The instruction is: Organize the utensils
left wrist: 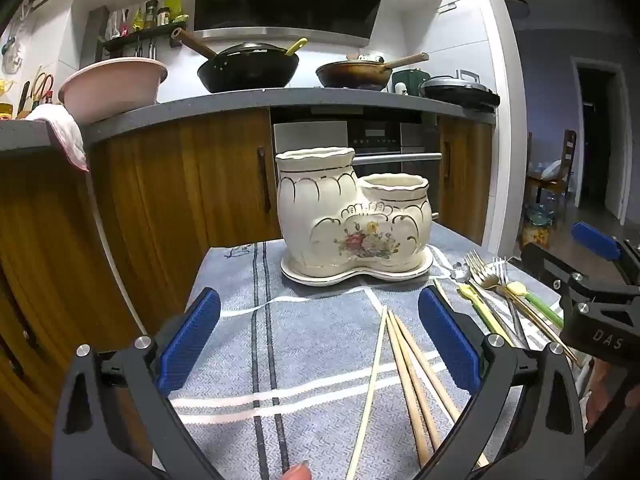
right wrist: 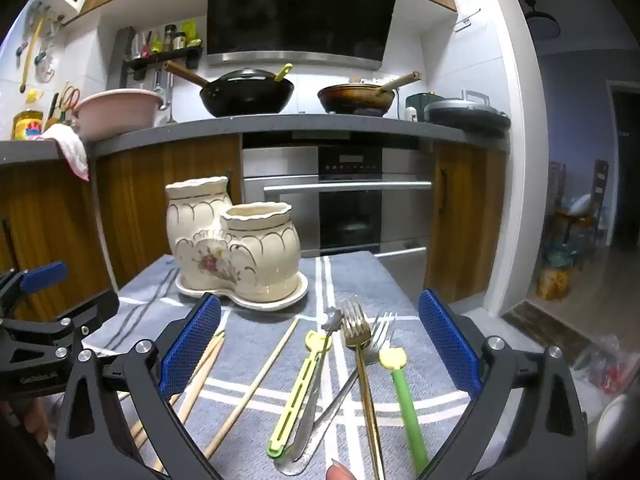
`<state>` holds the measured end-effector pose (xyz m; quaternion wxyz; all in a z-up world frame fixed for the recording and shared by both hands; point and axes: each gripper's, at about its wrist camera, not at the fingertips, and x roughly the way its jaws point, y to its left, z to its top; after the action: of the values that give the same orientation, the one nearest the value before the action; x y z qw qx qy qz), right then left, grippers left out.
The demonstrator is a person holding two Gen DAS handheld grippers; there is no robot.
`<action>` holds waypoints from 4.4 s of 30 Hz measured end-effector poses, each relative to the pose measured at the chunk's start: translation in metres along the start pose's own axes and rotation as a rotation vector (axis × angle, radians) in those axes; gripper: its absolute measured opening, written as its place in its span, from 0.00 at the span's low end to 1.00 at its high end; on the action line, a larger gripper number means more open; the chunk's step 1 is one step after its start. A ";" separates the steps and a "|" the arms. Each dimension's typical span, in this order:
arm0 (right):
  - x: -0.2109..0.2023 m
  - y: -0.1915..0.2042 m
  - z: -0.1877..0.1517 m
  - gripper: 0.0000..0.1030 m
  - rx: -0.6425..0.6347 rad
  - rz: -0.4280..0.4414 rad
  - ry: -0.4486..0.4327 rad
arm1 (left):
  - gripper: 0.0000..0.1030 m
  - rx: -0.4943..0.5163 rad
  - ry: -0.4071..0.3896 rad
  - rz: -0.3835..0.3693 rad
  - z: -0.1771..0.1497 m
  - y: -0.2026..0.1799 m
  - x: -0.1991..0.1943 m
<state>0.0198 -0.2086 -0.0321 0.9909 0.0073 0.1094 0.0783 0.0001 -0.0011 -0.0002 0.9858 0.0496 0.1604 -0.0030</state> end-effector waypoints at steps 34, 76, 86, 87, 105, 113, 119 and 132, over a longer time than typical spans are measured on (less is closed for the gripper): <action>0.002 0.001 -0.002 0.95 -0.001 -0.004 0.000 | 0.95 -0.017 0.013 -0.010 0.000 0.001 0.003; 0.003 0.000 -0.002 0.95 -0.003 -0.005 0.004 | 0.95 -0.020 0.013 -0.005 0.000 0.002 0.004; 0.004 0.000 -0.002 0.95 -0.003 -0.004 0.006 | 0.95 -0.017 0.017 -0.006 -0.002 0.003 0.006; 0.004 0.000 -0.002 0.95 -0.003 -0.004 0.007 | 0.95 -0.017 0.017 -0.006 -0.003 0.003 0.007; -0.014 -0.042 0.030 0.95 0.012 0.010 -0.013 | 0.95 0.055 0.068 -0.059 0.025 0.022 0.002; -0.002 -0.084 0.032 0.95 -0.031 -0.036 0.244 | 0.95 0.122 0.254 -0.143 0.027 0.024 0.017; 0.015 -0.094 0.010 0.94 -0.067 -0.042 0.412 | 0.93 0.197 0.387 -0.163 0.011 0.008 0.036; 0.061 -0.075 -0.016 0.38 -0.077 0.097 0.670 | 0.46 0.205 0.584 -0.311 0.000 -0.004 0.057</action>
<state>0.0868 -0.2732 -0.0637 0.8944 -0.0513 0.4256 0.1274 0.0536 -0.0044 -0.0190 0.8760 0.1222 0.4401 -0.1550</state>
